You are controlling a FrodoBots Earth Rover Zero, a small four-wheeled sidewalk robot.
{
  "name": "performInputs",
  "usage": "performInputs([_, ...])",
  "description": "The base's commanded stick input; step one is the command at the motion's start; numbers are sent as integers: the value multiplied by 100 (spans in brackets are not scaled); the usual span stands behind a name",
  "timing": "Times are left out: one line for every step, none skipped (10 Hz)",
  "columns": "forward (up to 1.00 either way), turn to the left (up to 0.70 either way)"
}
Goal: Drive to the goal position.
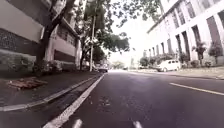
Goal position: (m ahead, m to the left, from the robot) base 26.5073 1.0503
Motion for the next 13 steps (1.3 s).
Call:
performInputs([70,0])
performInputs([70,-14])
performInputs([70,-10])
performInputs([70,0])
performInputs([70,0])
performInputs([70,0])
performInputs([70,0])
performInputs([70,0])
performInputs([70,0])
performInputs([70,0])
performInputs([70,0])
performInputs([70,0])
performInputs([70,0])
